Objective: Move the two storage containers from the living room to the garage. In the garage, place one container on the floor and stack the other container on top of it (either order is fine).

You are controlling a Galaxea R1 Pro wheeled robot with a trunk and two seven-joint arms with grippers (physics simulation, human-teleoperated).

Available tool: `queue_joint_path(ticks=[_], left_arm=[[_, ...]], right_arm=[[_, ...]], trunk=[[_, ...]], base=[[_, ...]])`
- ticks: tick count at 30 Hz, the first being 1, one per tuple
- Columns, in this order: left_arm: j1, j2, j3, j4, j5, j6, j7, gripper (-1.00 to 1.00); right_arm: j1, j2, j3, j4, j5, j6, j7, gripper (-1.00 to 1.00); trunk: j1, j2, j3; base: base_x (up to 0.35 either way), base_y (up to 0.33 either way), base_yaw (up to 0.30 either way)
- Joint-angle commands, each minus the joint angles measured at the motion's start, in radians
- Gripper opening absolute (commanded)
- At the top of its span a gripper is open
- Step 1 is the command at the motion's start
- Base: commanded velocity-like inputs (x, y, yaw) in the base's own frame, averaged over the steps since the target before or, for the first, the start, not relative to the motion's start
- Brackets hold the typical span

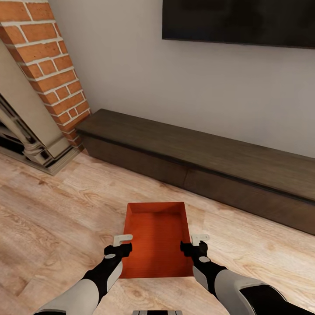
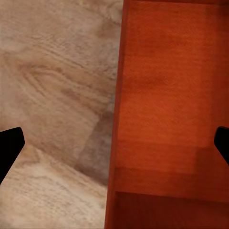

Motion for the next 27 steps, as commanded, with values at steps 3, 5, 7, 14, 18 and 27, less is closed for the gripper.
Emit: queue_joint_path(ticks=[3, 5, 7, 14, 18, 27], left_arm=[[0.000, 0.002, -0.001, 0.002, 0.003, -0.002, 0.003, 1.00], [0.000, 0.003, -0.001, 0.003, 0.003, -0.003, 0.003, 1.00], [0.000, 0.004, -0.001, 0.003, 0.004, -0.003, 0.003, 1.00], [0.000, 0.004, -0.001, 0.002, 0.004, -0.003, 0.003, 1.00], [0.000, 0.004, -0.001, 0.002, 0.004, -0.003, 0.004, 1.00], [0.000, 0.004, -0.001, -0.003, 0.005, -0.005, 0.004, 1.00]], right_arm=[[-0.001, 0.000, 0.007, 0.003, 0.001, -0.004, -0.006, 1.00], [-0.001, 0.000, 0.007, 0.003, 0.001, -0.004, -0.006, 1.00], [-0.001, 0.000, 0.008, 0.003, 0.001, -0.004, -0.006, 1.00], [-0.001, 0.000, 0.007, 0.003, 0.001, -0.004, -0.006, 1.00], [-0.001, 0.000, 0.007, 0.003, 0.001, -0.004, -0.006, 1.00], [-0.001, 0.000, 0.007, 0.003, 0.001, -0.004, -0.006, 1.00]], trunk=[[0.011, -0.022, -0.010], [0.019, -0.036, -0.016], [0.027, -0.050, -0.023], [0.054, -0.099, -0.045], [0.069, -0.127, -0.057], [0.103, -0.190, -0.085]], base=[[0.000, 0.000, 0.000], [0.000, 0.000, 0.000], [0.000, 0.000, 0.000], [0.000, 0.000, 0.000], [0.000, 0.000, 0.000], [0.000, 0.000, 0.000]])
